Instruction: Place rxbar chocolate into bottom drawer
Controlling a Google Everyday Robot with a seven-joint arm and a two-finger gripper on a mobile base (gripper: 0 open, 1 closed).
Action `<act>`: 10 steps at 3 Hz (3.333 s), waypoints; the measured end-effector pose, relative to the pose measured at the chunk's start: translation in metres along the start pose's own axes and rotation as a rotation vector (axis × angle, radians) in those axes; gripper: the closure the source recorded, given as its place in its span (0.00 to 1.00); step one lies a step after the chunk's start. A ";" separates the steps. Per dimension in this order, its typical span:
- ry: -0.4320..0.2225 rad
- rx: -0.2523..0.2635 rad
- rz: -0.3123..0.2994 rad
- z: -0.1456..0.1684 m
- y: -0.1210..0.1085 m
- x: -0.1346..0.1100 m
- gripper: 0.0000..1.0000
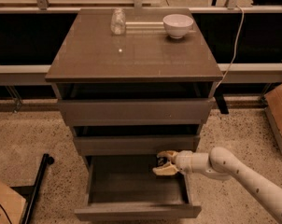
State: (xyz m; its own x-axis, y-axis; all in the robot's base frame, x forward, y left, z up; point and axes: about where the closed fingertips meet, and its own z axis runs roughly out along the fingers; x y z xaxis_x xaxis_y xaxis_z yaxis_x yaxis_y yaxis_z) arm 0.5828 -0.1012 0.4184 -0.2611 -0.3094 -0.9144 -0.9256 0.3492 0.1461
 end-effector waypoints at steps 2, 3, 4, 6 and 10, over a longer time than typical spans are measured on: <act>0.035 -0.010 -0.006 0.018 0.001 0.017 1.00; 0.057 -0.013 -0.021 0.046 -0.007 0.042 1.00; 0.059 -0.002 0.002 0.074 -0.020 0.085 1.00; 0.054 0.005 0.084 0.097 -0.030 0.139 1.00; 0.131 -0.095 0.184 0.125 -0.002 0.177 0.12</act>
Offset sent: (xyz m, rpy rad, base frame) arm -0.0031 0.0120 -0.0248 -0.0563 0.0172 0.0219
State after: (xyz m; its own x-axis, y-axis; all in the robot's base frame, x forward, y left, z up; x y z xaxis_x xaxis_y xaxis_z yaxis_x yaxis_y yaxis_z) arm 0.5733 -0.0460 0.2093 -0.4553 -0.3626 -0.8132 -0.8792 0.3272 0.3464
